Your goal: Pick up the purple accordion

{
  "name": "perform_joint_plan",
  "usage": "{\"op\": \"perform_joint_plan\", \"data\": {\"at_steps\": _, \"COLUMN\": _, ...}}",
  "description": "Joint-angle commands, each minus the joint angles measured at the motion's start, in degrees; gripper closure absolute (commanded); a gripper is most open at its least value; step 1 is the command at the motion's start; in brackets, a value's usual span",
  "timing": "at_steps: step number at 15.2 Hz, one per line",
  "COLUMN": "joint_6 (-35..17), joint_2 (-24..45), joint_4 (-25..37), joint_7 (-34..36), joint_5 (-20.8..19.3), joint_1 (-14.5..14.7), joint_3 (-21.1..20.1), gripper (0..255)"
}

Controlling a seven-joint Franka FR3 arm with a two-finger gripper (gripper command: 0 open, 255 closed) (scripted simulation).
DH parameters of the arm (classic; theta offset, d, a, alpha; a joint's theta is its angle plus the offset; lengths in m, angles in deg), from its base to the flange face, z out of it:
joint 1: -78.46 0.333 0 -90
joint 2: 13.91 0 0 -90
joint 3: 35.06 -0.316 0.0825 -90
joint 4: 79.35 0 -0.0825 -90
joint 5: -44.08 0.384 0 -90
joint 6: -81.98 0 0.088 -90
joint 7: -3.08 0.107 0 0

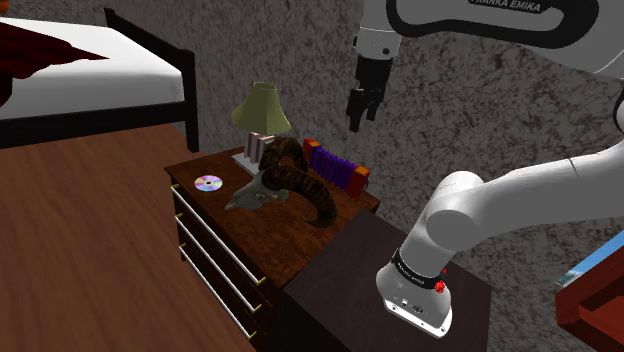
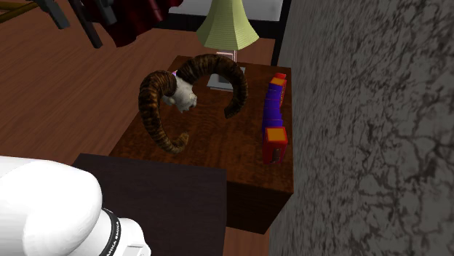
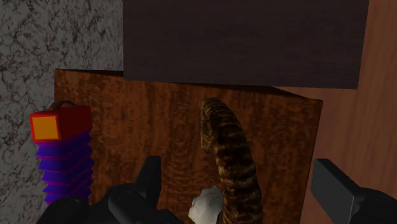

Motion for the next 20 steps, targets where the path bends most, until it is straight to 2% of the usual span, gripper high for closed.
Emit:
{"op": "perform_joint_plan", "data": {"at_steps": 1, "joint_6": 0.0, "joint_2": 0.0, "joint_4": 0.0, "joint_7": 0.0, "joint_5": 0.0, "joint_1": 0.0, "joint_3": 0.0, "gripper": 0}}
{"op": "perform_joint_plan", "data": {"at_steps": 11, "joint_6": -16.73, "joint_2": 10.89, "joint_4": -4.68, "joint_7": -5.73, "joint_5": -5.92, "joint_1": -4.36, "joint_3": 8.44, "gripper": 0}}
{"op": "perform_joint_plan", "data": {"at_steps": 20, "joint_6": -31.23, "joint_2": 26.44, "joint_4": -2.4, "joint_7": -10.91, "joint_5": -8.3, "joint_1": -7.57, "joint_3": 15.62, "gripper": 0}}
